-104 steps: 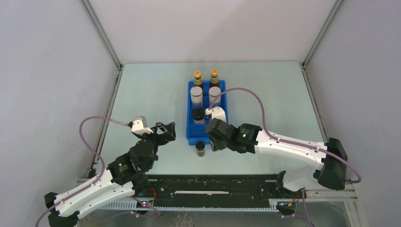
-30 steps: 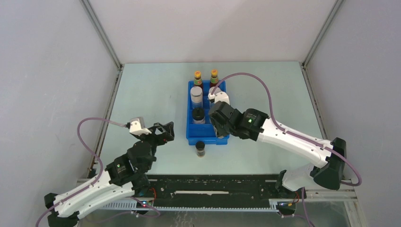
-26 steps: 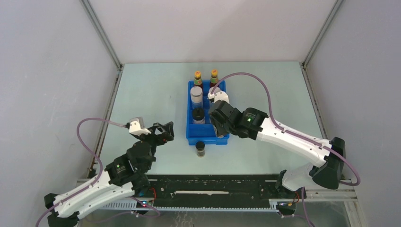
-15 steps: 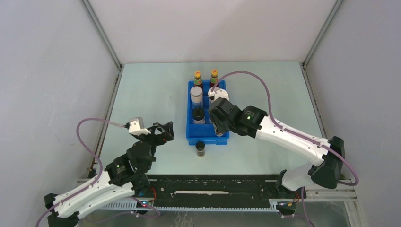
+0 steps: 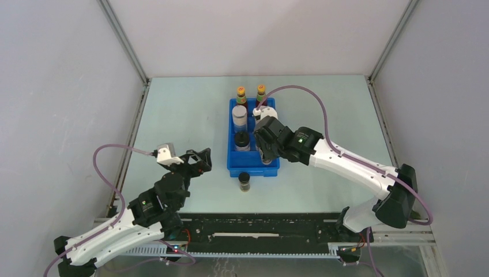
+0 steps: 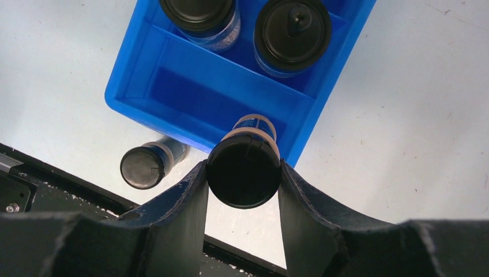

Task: Organize the condiment bottles
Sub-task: Place the bottle in the storage box.

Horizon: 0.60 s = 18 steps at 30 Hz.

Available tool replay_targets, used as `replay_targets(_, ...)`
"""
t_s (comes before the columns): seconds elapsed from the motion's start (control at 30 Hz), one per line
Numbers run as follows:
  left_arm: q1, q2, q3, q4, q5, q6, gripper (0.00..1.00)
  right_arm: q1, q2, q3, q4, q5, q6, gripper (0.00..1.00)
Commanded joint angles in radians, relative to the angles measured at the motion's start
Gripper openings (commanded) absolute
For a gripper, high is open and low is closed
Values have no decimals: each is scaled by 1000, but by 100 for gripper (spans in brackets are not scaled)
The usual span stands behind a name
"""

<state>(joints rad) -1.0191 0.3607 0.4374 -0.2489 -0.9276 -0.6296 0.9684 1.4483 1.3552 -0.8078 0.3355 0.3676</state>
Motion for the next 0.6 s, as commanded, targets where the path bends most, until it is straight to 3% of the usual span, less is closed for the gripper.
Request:
replay_targets(0.0, -7, 3, -34, 14, -34, -9, 95, -15, 4, 31, 55, -7, -23, 0)
replay_targets(0.57, -7, 23, -29, 33, -35, 4, 95, -63, 32, -31, 135, -56, -38, 0)
